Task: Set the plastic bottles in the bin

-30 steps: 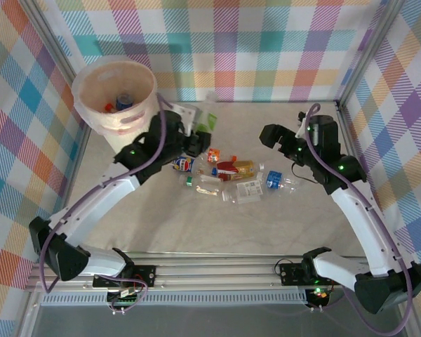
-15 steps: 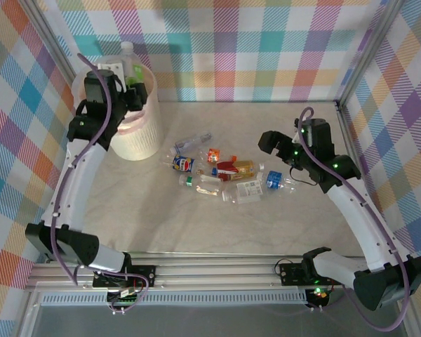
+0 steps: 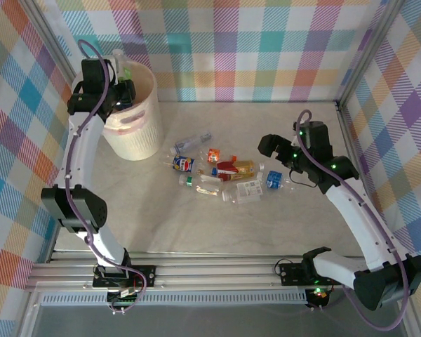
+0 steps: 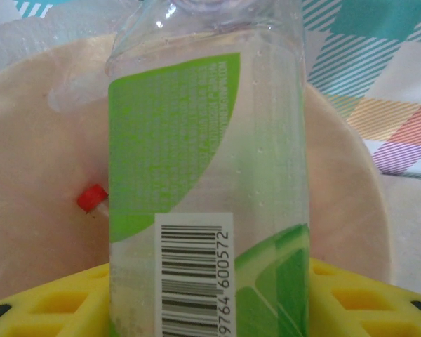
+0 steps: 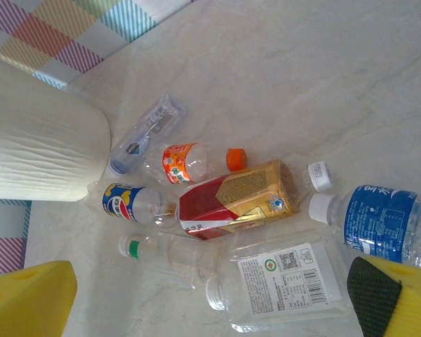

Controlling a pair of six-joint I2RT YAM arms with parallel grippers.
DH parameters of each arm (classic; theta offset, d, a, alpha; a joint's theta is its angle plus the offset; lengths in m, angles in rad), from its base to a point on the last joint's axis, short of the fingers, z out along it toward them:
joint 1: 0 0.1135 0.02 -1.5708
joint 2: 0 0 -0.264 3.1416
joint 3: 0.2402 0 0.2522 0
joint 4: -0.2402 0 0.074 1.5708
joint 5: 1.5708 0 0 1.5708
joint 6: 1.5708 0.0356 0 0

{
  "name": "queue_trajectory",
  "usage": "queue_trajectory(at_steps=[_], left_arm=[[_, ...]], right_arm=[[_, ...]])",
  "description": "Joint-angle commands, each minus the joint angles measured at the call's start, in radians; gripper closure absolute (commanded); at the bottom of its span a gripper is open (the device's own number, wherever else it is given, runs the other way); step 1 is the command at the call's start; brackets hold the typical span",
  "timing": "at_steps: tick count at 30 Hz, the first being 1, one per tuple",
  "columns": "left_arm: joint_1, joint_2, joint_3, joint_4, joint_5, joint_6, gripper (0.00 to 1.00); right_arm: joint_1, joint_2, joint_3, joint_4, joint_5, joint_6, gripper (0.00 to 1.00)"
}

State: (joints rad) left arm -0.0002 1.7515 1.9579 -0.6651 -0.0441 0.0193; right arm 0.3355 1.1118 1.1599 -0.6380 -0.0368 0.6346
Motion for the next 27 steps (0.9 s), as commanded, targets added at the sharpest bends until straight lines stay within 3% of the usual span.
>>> queue_trajectory(at_steps=[1,17,23,27], left_arm=[[0.031,0.037,0.068,-0.047,0.007,0.032,0.52],[0.077,0.193,0.142,-0.147,-0.056,0.032,0.46],[0.078,0.211,0.142,-0.175,-0.103,0.029,0.35],[0.078,0.207,0.138,-0.180,-0.104,0.023,0.22]], right_arm=[[0.004,0.003,-0.009,-0.007,0.002,-0.006,0.00],[0.004,0.043,-0.027,0.001,-0.014,0.000,0.00],[0.005,0.059,-0.033,-0.015,0.000,0.002,0.00],[0.004,0.073,-0.038,-0.029,0.009,0.006,0.00]])
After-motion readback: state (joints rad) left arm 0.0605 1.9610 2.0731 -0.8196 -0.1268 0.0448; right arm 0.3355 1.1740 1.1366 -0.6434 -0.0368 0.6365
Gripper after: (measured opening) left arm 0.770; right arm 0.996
